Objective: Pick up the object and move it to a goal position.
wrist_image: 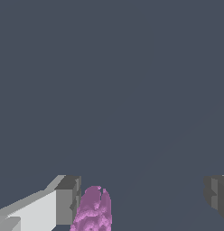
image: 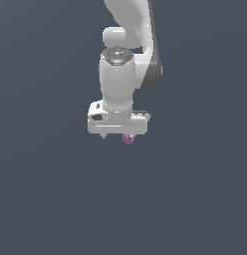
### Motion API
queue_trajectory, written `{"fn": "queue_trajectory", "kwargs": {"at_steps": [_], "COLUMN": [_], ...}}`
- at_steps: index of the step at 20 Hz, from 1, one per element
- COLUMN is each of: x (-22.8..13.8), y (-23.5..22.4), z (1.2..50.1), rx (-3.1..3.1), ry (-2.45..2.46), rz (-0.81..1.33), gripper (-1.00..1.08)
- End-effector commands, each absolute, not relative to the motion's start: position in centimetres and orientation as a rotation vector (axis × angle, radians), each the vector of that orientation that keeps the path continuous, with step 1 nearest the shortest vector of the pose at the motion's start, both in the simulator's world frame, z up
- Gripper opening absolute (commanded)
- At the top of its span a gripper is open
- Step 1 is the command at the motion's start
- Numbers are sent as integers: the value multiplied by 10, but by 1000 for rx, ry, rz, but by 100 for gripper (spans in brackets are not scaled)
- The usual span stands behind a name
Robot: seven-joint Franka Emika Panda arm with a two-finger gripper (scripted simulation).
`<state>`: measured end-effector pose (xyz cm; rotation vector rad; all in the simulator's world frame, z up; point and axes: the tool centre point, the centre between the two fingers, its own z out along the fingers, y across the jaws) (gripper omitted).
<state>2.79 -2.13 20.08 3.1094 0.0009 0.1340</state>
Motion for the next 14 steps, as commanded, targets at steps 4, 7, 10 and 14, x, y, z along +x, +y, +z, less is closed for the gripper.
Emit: {"fn": "queue_trajectory", "kwargs": {"at_steps": [4, 7, 10, 14], "x": [27, 26, 26, 25], "y": [-22, -25, -27, -26], "z": [200, 197, 195, 195], "rx": [3107, 3101, 3098, 3099], "ry": [5, 15, 20, 23], "rz": [133, 129, 127, 127], "gripper": [100, 100, 100, 100]}}
